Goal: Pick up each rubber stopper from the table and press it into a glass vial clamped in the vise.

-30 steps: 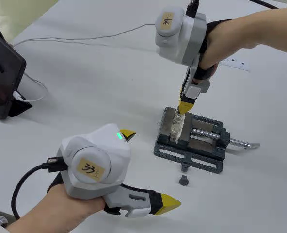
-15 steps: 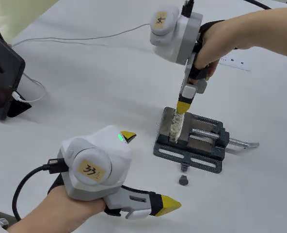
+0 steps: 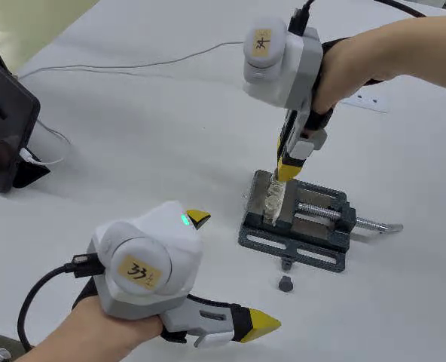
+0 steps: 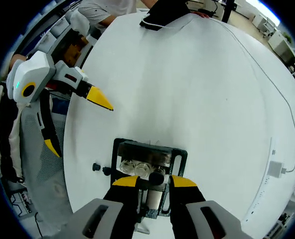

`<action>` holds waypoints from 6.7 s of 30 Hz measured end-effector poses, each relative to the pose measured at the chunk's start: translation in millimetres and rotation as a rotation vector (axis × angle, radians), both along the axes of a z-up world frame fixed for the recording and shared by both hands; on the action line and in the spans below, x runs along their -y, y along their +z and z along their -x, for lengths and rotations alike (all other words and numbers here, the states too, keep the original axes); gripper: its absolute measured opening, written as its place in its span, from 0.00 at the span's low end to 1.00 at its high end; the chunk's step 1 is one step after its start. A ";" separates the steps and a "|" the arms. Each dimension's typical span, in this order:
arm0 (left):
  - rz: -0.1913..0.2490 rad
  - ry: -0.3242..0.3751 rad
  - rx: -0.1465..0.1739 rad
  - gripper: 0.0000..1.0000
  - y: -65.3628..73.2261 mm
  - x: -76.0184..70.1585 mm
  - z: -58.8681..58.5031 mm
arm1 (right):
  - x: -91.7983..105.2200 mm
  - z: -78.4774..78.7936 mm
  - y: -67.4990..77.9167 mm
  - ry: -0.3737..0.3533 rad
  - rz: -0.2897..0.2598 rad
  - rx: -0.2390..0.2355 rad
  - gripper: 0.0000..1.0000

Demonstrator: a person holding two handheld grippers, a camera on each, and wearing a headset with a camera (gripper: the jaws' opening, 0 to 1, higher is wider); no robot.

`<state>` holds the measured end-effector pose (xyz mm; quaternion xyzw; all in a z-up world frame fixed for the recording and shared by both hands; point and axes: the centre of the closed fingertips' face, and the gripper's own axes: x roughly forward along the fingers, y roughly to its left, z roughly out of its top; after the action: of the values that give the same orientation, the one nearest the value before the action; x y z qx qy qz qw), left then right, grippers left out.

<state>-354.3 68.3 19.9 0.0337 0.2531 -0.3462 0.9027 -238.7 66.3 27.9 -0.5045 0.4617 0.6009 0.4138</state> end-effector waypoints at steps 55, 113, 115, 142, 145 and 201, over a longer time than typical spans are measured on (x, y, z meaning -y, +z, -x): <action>0.018 0.045 -0.019 0.96 -7.7 -15.0 -9.2 | -3.1 -9.9 2.2 0.062 -0.180 0.037 0.00; 0.022 0.069 -0.009 0.94 -1.3 -20.2 -19.8 | -2.4 -5.8 -3.2 0.067 -0.101 0.102 0.00; 0.021 0.070 -0.005 0.94 1.0 -20.9 -20.2 | -2.8 -6.7 -3.2 0.033 -0.108 0.087 0.00; 0.001 0.060 0.023 0.94 16.1 -23.1 -24.4 | -8.3 -7.2 2.2 -0.041 -0.284 0.059 0.00; -0.002 0.058 0.021 0.94 15.7 -23.1 -24.4 | -7.0 -3.3 3.9 -0.034 -0.284 0.063 0.00; -0.033 0.028 0.052 0.94 27.4 -28.6 -10.1 | 35.8 48.8 5.5 -0.131 -0.435 0.058 0.69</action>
<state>-344.2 96.9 47.3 0.0538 0.2357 -0.3283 0.9131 -287.5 30.5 33.4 -0.3896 0.3409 0.6433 0.5641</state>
